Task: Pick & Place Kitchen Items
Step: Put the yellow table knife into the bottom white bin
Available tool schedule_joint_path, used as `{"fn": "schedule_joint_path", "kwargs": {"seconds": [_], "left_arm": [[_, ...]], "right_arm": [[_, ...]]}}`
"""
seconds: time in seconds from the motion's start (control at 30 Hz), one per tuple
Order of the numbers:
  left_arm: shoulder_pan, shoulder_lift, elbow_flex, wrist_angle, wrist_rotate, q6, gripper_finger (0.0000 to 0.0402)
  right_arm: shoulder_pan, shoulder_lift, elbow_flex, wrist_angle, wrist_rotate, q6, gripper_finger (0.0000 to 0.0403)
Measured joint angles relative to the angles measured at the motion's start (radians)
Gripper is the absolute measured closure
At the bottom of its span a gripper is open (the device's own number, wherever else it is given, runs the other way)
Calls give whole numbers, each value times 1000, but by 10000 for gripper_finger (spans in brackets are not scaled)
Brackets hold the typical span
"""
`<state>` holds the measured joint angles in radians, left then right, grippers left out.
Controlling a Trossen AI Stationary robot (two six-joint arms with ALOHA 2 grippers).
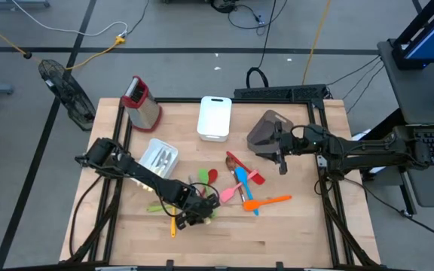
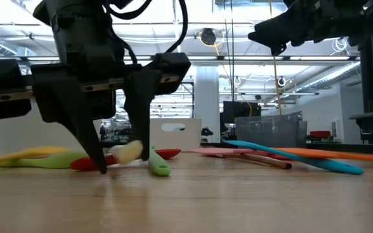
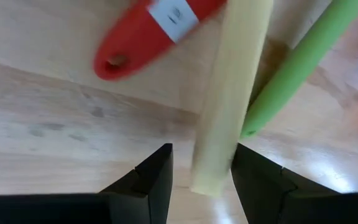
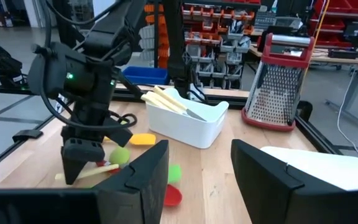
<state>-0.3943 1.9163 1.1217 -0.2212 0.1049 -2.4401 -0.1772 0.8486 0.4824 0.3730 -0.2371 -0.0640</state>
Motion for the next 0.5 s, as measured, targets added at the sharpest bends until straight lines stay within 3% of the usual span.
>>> {"fn": "schedule_joint_path", "kwargs": {"seconds": [0.23,0.5], "left_arm": [[0,0,0,-39,0,0,251],[0,0,0,-40,-19,48,337]], "right_arm": [[0,0,0,-2,0,53,236],[0,0,0,-4,0,56,236]]}}
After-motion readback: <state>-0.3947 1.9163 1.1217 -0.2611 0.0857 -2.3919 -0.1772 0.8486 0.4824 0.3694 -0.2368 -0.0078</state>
